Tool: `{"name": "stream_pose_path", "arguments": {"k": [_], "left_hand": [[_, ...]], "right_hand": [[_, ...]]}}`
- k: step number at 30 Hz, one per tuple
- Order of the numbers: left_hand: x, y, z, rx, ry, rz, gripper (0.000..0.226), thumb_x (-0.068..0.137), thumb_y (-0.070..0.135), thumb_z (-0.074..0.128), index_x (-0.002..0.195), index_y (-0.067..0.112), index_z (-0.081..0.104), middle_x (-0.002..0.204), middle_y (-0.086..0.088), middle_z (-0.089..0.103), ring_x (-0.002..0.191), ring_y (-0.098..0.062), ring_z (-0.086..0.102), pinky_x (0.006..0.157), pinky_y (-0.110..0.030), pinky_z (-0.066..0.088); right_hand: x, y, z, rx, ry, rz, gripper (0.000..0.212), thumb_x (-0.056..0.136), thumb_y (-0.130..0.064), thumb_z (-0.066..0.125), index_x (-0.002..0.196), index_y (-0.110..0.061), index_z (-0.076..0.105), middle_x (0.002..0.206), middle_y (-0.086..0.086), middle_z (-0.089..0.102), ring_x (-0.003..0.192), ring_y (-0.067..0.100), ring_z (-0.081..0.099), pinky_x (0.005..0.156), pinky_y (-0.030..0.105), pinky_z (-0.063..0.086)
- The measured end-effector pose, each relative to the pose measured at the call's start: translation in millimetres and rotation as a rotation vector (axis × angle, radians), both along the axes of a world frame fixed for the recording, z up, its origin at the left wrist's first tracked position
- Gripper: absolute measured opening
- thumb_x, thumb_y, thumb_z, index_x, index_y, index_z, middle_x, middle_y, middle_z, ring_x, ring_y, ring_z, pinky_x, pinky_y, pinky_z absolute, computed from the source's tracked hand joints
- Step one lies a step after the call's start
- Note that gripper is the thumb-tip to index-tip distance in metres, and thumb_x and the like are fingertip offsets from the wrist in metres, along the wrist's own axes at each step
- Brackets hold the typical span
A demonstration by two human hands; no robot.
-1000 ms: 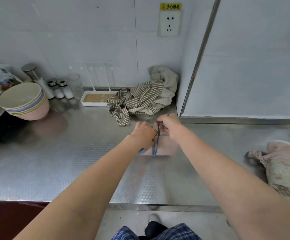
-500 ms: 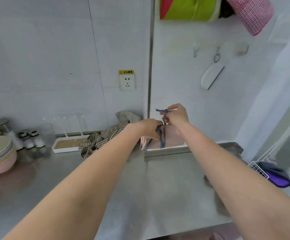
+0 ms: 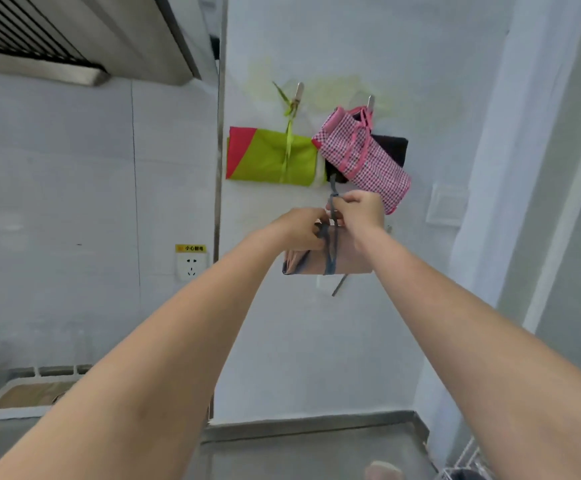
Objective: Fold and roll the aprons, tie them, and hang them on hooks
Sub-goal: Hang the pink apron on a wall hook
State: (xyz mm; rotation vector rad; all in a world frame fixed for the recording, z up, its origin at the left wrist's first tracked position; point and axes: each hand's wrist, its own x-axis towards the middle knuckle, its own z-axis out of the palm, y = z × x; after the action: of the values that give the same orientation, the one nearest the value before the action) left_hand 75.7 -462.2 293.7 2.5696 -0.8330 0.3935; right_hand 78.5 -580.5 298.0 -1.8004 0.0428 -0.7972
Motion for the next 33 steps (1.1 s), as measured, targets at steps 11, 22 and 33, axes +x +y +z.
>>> {"name": "stream_pose_path", "arguments": {"k": [11, 22, 33], "left_hand": [[13, 7, 106, -0.238, -0.064, -0.086, 0.027, 0.084, 0.011, 0.06, 0.11, 0.013, 0.054, 0.1, -0.002, 0.053, 0.09, -0.016, 0.051, 0.064, -0.015, 0.039], [51, 48, 131, -0.775, 0.009, -0.141, 0.03, 0.083, 0.023, 0.069, 0.109, 0.015, 0.055, 0.102, -0.007, 0.06, 0.092, -0.021, 0.06, 0.075, -0.032, 0.054], [83, 78, 142, -0.991, -0.078, -0.019, 0.021, 0.082, 0.014, 0.069, 0.101, 0.013, 0.059, 0.1, -0.008, 0.063, 0.097, -0.025, 0.06, 0.079, -0.038, 0.053]], "right_hand": [[4, -1, 108, -0.08, -0.225, -0.068, 0.011, 0.083, -0.015, 0.067, 0.08, -0.007, 0.074, 0.071, 0.007, 0.067, 0.072, 0.024, 0.063, 0.073, 0.038, 0.053], [34, 15, 167, -0.235, -0.239, -0.068, 0.023, 0.083, -0.006, 0.063, 0.061, -0.011, 0.062, 0.068, 0.009, 0.065, 0.069, 0.027, 0.07, 0.071, 0.042, 0.058], [85, 59, 215, -0.259, -0.047, 0.008, 0.019, 0.078, 0.013, 0.06, 0.092, 0.001, 0.066, 0.09, 0.015, 0.067, 0.048, 0.024, 0.06, 0.052, 0.027, 0.055]]}}
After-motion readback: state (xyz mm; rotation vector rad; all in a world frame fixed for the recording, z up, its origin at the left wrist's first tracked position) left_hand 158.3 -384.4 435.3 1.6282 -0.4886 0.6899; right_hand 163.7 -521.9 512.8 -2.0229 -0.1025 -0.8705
